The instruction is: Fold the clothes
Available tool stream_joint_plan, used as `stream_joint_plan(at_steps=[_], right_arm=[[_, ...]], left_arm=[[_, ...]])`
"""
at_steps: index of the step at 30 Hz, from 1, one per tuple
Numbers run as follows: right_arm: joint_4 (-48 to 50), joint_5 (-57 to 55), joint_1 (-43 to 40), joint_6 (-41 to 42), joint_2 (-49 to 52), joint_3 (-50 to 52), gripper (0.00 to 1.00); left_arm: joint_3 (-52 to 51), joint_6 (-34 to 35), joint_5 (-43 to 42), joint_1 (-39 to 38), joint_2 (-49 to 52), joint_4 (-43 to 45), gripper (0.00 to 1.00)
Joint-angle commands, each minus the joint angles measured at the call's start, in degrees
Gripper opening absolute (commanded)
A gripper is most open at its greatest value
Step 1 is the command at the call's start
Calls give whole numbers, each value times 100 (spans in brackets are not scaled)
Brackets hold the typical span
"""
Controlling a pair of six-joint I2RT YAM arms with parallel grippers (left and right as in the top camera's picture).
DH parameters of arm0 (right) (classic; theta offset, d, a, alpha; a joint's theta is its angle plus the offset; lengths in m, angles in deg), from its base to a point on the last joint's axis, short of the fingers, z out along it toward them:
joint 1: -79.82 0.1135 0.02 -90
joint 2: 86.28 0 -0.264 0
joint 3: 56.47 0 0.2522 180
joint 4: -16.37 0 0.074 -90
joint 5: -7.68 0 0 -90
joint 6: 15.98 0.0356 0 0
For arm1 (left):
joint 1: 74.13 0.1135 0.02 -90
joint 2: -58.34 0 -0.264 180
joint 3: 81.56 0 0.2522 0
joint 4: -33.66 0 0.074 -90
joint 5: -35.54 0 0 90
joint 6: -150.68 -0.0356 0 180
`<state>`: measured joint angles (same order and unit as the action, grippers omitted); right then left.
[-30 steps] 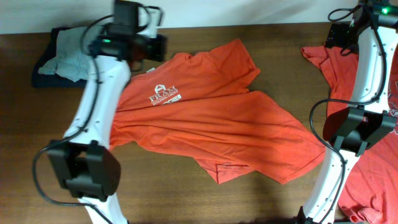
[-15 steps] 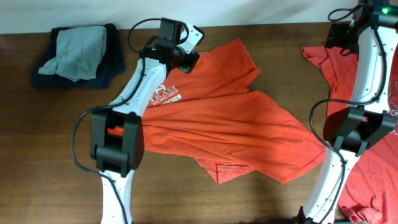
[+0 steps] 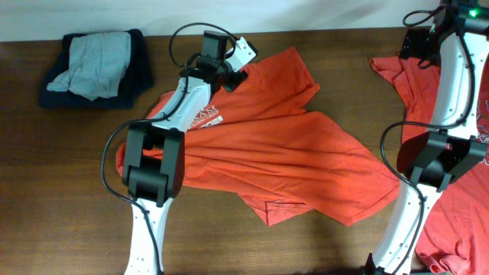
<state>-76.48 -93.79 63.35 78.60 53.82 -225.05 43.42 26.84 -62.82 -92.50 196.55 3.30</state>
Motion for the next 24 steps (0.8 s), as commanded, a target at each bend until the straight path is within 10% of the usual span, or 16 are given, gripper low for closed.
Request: stream_joint_plan(at_steps=[1, 24], right_arm=[[-2, -33, -9, 83, -85, -44, 99], [-2, -33, -9, 83, -85, -44, 99]], left_arm=[[-17, -223, -90, -37, 160, 63, 60], [-17, -155, -629, -37, 546, 476, 44]])
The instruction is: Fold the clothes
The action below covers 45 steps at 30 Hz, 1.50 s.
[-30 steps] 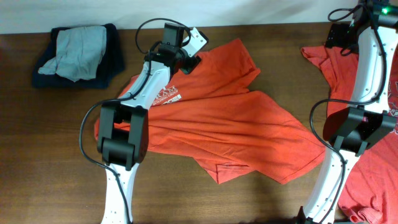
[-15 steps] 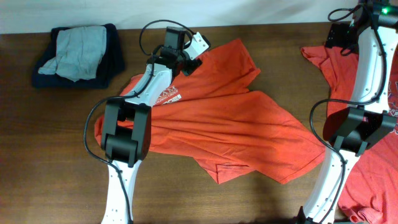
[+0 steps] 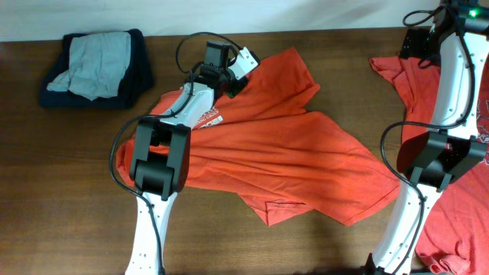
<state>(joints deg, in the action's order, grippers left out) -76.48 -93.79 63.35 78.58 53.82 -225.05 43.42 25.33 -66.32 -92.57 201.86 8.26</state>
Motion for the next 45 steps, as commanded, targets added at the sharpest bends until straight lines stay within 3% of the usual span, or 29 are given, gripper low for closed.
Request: stream_joint_plan(at_steps=[1, 8, 11, 22, 33, 39, 42, 43, 45], right_arm=[[-2, -33, -9, 85, -85, -44, 98], [-2, -33, -9, 85, -85, -44, 99], [-2, -33, -9, 87, -85, -44, 99], [-2, -33, -9, 85, -85, -44, 99], [-2, -33, -9, 85, -85, -44, 98], [-2, -33, -9, 85, -85, -44, 99], [-2, -33, -9, 85, -85, -44, 98], [-2, -33, -9, 85, -85, -44, 99], [-2, -33, -9, 85, -85, -44, 99]], left_arm=[[-15, -4, -380, -31, 15, -17, 44], [-15, 184, -170, -31, 15, 299, 10], [-15, 326, 28, 13, 15, 490, 1], [-15, 911, 562, 247, 15, 1062, 0], [-15, 931, 1113, 693, 15, 1572, 1], [-15, 1585, 1209, 1071, 15, 1762, 1], [-15, 1878, 1189, 1263, 15, 1856, 4], [-15, 1932, 1161, 1320, 15, 1873, 13], [-15, 1974, 1158, 1390, 17, 1893, 56]])
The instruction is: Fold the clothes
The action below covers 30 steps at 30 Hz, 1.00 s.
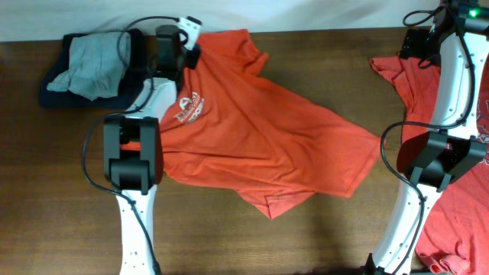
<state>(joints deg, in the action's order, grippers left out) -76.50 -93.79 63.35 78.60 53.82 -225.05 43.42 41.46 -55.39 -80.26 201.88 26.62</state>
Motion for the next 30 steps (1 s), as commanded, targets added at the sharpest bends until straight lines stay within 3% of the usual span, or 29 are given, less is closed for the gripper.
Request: stream_joint_plan(at_steps=[1, 3, 6, 9, 14, 20, 27, 30], right_arm=[[0, -33, -9, 83, -85, -44, 99], [0, -33, -9, 83, -85, -44, 99], [0, -33, -9, 83, -85, -44, 99], [0, -33, -9, 83, -85, -44, 99], [0, -33, -9, 83, -85, -44, 99], [0, -33, -9, 83, -85, -44, 99], [358, 111, -2, 87, -85, -44, 98], [323, 1008, 2, 85, -85, -44, 99]], left_arm=[[-15, 358, 72, 184, 15, 63, 67], [-13, 358, 68, 197, 13, 90, 99], [199, 361, 26, 162, -44, -74, 99], [715, 544, -81, 55, -348, -874, 99], [1891, 1869, -79, -13, -1300, -3401, 99], [2352, 1987, -74, -9, -2470, -5257, 99], [2352, 1963, -55, -11, -3071, -6199, 99], [2350, 1965, -57, -11, -3069, -6371, 99]])
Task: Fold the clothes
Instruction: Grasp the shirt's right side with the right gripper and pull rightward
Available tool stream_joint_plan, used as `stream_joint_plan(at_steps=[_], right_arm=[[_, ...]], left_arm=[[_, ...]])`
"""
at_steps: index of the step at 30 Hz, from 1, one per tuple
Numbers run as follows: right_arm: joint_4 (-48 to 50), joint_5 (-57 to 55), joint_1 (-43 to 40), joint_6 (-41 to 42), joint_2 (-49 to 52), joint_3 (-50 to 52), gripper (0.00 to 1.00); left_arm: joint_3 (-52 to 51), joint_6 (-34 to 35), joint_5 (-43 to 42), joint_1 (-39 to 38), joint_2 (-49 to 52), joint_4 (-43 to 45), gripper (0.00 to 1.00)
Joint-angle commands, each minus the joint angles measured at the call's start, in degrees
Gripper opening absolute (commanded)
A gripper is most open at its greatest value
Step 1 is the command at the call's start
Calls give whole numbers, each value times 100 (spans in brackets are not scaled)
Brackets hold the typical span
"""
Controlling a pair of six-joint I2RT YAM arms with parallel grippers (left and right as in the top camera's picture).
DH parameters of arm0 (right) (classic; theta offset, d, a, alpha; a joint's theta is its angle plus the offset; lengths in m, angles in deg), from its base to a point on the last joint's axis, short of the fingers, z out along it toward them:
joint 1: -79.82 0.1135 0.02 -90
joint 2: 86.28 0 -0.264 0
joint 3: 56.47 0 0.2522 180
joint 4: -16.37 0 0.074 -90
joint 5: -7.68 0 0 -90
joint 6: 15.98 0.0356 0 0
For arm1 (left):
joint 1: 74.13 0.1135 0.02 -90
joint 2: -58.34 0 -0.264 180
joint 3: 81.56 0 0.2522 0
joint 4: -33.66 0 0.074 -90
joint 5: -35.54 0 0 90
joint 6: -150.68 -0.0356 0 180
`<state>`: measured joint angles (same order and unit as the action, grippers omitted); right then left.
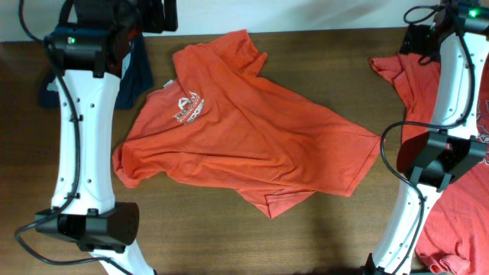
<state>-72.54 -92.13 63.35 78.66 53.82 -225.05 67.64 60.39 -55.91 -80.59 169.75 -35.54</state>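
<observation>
An orange T-shirt (252, 145) with a white chest logo (187, 111) lies rumpled and mostly spread across the middle of the table; one sleeve points to the far edge and the hem bunches at the front. My left gripper (159, 15) is up at the far left edge, off the shirt, and its fingers do not show. My right gripper (416, 40) hangs at the far right over the edge of another orange garment (391, 70). Its jaws are too dark to read.
A pile of dark blue clothes (141, 72) sits at the far left, mostly hidden behind my left arm (80, 130). More orange-red clothes (458, 221) lie along the right edge under my right arm. Bare brown tabletop (199, 237) shows at the front.
My left gripper was on the shirt's far left sleeve edge; now it is off the shirt, up at the far left. The shirt lies where it was. The right arm has not moved.
At first my left gripper was on the far edge of the shirt, which lay crumpled toward the centre-right. Later the gripper was farther left near the blue pile, and the shirt had shifted left and spread out. Now the shirt lies free on the table.
</observation>
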Motion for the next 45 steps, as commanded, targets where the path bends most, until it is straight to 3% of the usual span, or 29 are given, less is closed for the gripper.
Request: stream_joint_plan(at_steps=[1, 5, 7, 10, 11, 13, 14, 20, 27, 33, 45], right_arm=[[-234, 1268, 0, 76, -87, -46, 99], [-719, 2406, 0, -378, -87, -46, 99], [-1228, 2964, 9, -203, -85, -42, 99], [-2044, 3187, 184, -433, -85, -24, 86], [-2223, 3169, 273, -575, -85, -17, 71], [-2221, 3169, 503, -592, -111, 177, 17], [-2221, 3165, 629, -570, -109, 251, 4], [-2179, 2337, 1427, -90, -107, 1054, 4], [-1193, 1526, 2179, 369, -107, 2522, 4], [-33, 1351, 2271, 553, -107, 3530, 4], [1156, 623, 2227, 555, -68, 4170, 4]], left_arm=[[-72, 72, -4, 22, 146, -223, 99], [-72, 72, -4, 22, 149, -385, 99], [-72, 72, -4, 22, 149, -385, 99], [-72, 72, -4, 22, 149, -382, 99], [-72, 72, -4, 22, 149, -385, 99], [-72, 72, -4, 22, 149, -385, 99], [-72, 72, -4, 22, 149, -382, 99], [-72, 72, -4, 22, 149, -382, 99], [-72, 72, -4, 22, 149, -385, 99], [-72, 72, -4, 22, 149, -382, 99], [-72, 72, -4, 22, 149, -382, 99]])
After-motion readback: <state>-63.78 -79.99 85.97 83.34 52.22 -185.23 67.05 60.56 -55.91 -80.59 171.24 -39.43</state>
